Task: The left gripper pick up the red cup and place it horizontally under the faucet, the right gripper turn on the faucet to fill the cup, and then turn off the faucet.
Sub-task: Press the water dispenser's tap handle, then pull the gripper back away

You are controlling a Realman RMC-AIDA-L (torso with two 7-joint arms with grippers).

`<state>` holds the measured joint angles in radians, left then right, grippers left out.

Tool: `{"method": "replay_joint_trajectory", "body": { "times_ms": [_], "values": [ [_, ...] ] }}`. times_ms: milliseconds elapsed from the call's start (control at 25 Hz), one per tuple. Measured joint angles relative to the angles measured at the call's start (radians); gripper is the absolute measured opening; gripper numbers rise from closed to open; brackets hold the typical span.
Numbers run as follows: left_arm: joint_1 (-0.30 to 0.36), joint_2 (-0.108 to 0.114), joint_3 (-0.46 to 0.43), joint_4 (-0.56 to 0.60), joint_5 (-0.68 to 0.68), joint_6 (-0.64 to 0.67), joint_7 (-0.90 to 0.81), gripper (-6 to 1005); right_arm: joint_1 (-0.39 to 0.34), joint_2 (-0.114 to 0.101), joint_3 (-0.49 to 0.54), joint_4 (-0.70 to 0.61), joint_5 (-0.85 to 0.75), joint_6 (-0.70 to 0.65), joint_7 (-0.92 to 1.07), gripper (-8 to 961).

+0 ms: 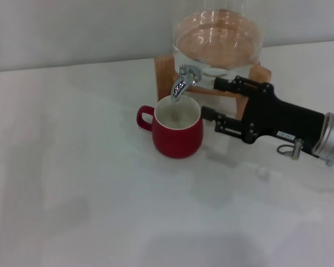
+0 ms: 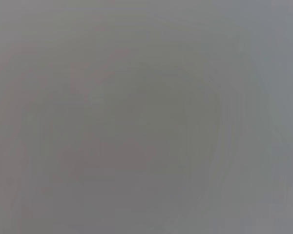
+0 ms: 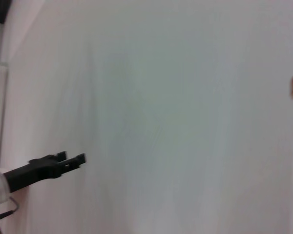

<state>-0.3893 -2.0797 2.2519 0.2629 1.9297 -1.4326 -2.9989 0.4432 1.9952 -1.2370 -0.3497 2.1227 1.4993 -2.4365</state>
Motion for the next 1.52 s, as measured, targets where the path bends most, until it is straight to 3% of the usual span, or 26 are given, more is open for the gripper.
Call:
{"method": "replay_joint_trajectory", "body": {
  "times_ms": [480,760,840,1200,1320,1520],
  "values": [
    [0.006,0.000,0.000,-0.004,0.000,-0.006,-0.001,835,-0.051,-0.038,0.156,-0.016,0.001,0.024,0.001,673],
    [0.001,0.001,-0.003,-0.007,-0.002,-0.004,-0.001,835,-0.060,-0.041,0.277,-0.022,-0.001,-0.010,-0.026,673],
    [0.000,0.001,-0.004,-0.007,-0.002,-0.004,-0.001,835,-0.057,-0.032,0.391,-0.024,0.004,-0.070,-0.056,673],
    [-0.002,0.001,-0.008,-0.007,-0.006,-0.003,-0.005,834,-0.020,0.015,0.690,-0.017,0.011,-0.208,-0.146,673],
    [-0.005,0.001,-0.008,-0.007,-0.004,-0.004,-0.007,834,0.005,0.017,0.750,0.013,0.034,-0.266,-0.196,673],
    [-0.020,0.003,-0.009,-0.008,-0.006,-0.001,-0.007,834,0.032,0.016,0.759,0.028,0.070,-0.357,-0.266,673]
  ]
}}
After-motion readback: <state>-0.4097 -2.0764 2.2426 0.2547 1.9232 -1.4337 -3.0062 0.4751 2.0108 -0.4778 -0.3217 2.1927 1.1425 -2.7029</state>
